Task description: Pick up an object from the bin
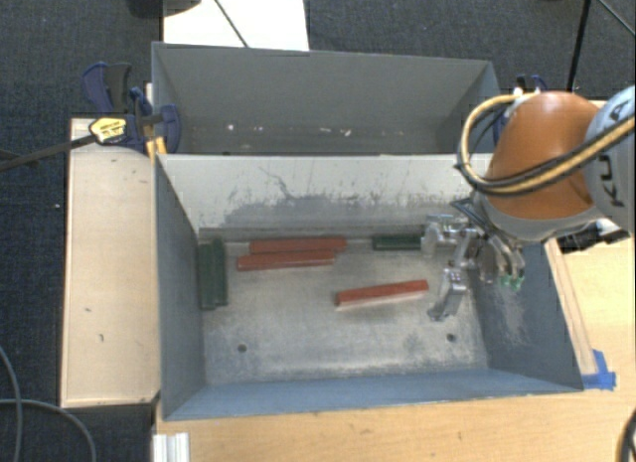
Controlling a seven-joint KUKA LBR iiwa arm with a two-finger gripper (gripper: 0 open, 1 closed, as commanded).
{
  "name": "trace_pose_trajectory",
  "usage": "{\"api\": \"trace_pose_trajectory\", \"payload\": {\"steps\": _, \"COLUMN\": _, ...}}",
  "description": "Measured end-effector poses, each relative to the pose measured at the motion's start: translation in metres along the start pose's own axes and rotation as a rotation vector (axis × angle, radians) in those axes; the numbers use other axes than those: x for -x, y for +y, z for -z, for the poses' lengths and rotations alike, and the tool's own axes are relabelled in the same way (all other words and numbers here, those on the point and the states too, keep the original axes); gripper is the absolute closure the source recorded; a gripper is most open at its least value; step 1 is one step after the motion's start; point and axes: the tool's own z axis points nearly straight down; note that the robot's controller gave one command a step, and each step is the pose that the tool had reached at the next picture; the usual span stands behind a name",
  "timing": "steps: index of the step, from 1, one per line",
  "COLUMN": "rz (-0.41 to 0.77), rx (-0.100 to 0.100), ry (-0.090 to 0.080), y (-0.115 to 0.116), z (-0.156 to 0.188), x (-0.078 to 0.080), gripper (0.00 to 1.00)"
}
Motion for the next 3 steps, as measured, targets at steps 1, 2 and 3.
{"api": "trace_pose_trajectory", "payload": {"steps": 1, "rz": 0.127, "rx": 0.003, "ry": 0.004, "y": 0.021, "z": -0.024, "x": 0.009, "gripper": 0.0}}
{"api": "trace_pose_trajectory", "payload": {"steps": 2, "rz": 0.19, "rx": 0.001, "ry": 0.001, "y": -0.001, "z": -0.064, "x": 0.03, "gripper": 0.0}}
{"api": "trace_pose_trajectory", "payload": {"steps": 3, "rz": 0.077, "rx": 0.002, "ry": 0.001, "y": 0.037, "z": -0.103, "x": -0.011, "gripper": 1.0}}
